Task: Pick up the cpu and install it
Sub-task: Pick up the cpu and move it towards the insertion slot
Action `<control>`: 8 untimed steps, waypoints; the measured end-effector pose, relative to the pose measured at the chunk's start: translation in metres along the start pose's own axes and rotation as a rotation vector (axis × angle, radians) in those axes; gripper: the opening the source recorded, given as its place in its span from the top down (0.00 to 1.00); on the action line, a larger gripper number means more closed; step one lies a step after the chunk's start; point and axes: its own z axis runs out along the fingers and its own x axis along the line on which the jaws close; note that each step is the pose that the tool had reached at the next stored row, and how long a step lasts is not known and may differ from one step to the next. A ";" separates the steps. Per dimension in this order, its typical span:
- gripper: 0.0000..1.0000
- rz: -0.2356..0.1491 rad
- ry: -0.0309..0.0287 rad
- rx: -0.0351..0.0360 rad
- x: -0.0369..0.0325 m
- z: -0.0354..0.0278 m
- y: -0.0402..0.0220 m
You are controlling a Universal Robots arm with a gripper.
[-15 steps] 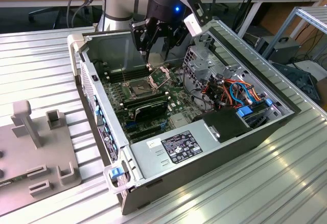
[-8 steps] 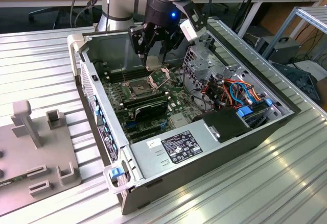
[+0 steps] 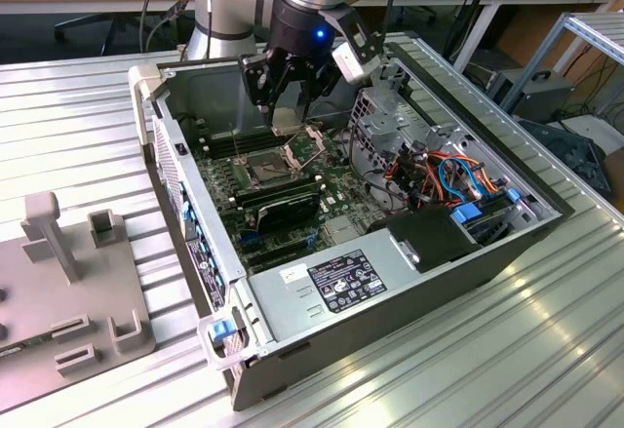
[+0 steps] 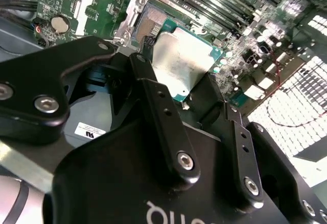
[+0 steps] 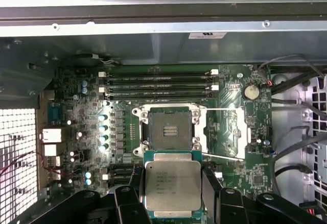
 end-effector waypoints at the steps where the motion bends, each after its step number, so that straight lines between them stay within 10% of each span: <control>1: 0.45 0.000 0.0002 -0.0001 0.0000 0.0032 0.0012; 8: 0.45 -0.002 0.0006 0.0002 0.0003 0.0168 0.0094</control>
